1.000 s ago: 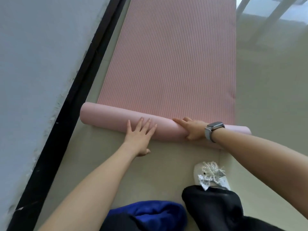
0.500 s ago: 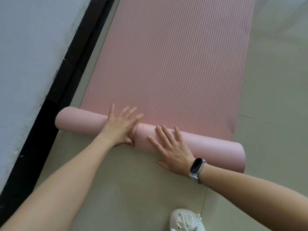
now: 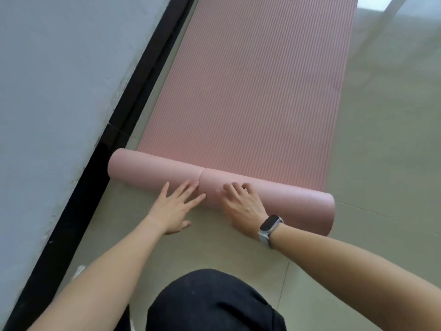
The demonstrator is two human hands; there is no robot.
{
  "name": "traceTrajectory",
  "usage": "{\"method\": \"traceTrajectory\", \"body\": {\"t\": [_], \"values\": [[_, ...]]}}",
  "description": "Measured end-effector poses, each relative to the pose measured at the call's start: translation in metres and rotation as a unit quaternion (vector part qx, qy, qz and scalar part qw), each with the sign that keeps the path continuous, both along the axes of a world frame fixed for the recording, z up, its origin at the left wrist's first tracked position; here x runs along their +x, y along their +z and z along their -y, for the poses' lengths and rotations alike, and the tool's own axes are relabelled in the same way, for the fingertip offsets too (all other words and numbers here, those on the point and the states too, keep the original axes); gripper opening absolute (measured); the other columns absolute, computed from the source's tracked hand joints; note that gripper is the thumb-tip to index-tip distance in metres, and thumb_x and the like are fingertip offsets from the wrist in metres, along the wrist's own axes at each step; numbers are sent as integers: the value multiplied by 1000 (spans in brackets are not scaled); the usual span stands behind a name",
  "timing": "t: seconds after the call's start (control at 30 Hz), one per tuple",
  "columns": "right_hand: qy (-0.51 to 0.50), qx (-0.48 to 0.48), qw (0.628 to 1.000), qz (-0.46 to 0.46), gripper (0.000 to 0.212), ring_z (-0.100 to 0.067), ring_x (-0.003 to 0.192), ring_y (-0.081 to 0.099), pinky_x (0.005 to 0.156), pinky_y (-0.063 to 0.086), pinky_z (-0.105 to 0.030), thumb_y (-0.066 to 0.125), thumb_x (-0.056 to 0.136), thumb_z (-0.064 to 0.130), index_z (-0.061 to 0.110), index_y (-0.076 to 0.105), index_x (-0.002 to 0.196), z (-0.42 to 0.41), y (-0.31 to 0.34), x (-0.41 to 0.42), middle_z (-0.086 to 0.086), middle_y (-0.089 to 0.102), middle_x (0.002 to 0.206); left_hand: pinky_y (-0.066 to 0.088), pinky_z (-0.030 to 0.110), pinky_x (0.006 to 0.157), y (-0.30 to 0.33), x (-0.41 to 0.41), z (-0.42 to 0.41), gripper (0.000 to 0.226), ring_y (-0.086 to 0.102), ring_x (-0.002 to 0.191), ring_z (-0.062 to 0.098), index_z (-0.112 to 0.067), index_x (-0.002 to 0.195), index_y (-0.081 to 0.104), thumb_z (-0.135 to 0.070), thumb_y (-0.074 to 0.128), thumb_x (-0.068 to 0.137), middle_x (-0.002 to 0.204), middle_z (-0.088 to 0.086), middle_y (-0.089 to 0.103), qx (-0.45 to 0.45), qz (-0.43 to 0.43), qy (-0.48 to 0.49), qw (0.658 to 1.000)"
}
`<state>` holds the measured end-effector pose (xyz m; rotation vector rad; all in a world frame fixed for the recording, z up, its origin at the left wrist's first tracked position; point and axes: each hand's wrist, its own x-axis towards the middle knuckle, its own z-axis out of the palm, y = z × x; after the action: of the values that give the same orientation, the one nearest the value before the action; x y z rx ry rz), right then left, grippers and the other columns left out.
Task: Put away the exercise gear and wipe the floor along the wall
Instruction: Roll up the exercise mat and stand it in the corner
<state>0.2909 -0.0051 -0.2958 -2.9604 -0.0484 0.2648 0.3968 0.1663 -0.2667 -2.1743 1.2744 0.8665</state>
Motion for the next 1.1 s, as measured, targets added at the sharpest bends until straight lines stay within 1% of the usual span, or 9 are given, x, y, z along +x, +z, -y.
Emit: {"method": "traceTrajectory", "body": {"t": [0.13, 0.3, 0.4, 0.5, 0.6, 0.7, 0.83, 0.97, 1.1], "values": [[-31, -18, 998, -58, 60, -33, 124, 49, 99, 39, -57, 58, 71, 43, 18, 52, 126, -1, -9, -11, -10, 52, 134, 0, 60, 112, 5, 39, 27, 87, -17, 143, 24, -38, 142, -20, -59, 44, 86, 153, -1, -26, 30, 5, -53, 998], [-104, -17, 986, -129, 66, -35, 128, 45, 99, 29, -69, 25, 79, 60, 29, 41, 135, 47, -21, 40, -7, 48, 140, 3, 57, 114, -4, 92, 84, 114, -14, 143, 31, -26, 142, -23, -69, 56, 72, 154, 6, -23, 30, -46, -30, 998], [-140, -27, 980, -135, 67, -36, 142, 14, 103, 7, -71, 11, 83, 66, 38, 17, 144, 71, -26, 73, -7, 17, 155, 1, 58, 113, -15, 109, 111, 116, -10, 144, 31, -14, 144, -19, -71, 52, 73, 155, 9, -18, 10, 1, -58, 998], [-201, -28, 967, -153, 63, -30, 144, -9, 106, -10, -66, 10, 89, 65, 38, -1, 145, 96, -29, 105, -2, -3, 158, 28, 52, 108, -22, 125, 125, 104, 31, 136, 30, -6, 142, 21, -65, 65, 68, 148, 20, 29, -157, 112, -176, 965], [-313, -10, 927, -207, 56, -29, 144, -8, 106, -10, -67, 10, 94, 54, 32, 9, 146, 117, -25, 131, -2, 1, 158, 52, 39, 79, -36, 133, 117, 79, 64, 95, 26, -11, 112, 47, -51, 81, 54, 106, 11, 65, -305, 127, -178, 927], [-381, -33, 911, -152, 51, -30, 144, 8, 108, 0, -65, 20, 97, 39, 17, 23, 142, 128, -14, 146, -10, 16, 155, 41, 51, 98, -54, 131, 109, 69, 57, 115, 29, -8, 126, 42, -55, 51, 78, 124, 14, 59, -298, 54, -97, 948], [-281, -106, 954, 2, 47, -33, 121, 52, 100, 33, -62, 33, 87, 31, 8, 53, 122, 104, -6, 132, -16, 56, 129, 25, 48, 108, -64, 172, 140, 75, 46, 127, 29, -9, 137, 39, -56, 20, 82, 138, 12, 49, -299, -29, -54, 952], [-265, -94, 957, -68, 63, -38, 129, 42, 102, 19, -59, 31, 85, 46, 9, 35, 135, 99, -18, 135, -17, 45, 140, 25, 40, 108, -57, 225, 197, 77, 39, 131, 22, -15, 141, 32, -56, 4, 82, 145, 7, 40, -286, -95, -93, 949], [-285, -69, 946, -139, 70, -31, 138, 28, 110, 15, -57, 12, 86, 56, 17, 21, 144, 138, -12, 178, -9, 34, 148, 28, 49, 105, -50, 240, 215, 52, 48, 120, 28, -10, 122, 54, -35, 30, 83, 129, 13, 55, -412, 8, -21, 911]]}}
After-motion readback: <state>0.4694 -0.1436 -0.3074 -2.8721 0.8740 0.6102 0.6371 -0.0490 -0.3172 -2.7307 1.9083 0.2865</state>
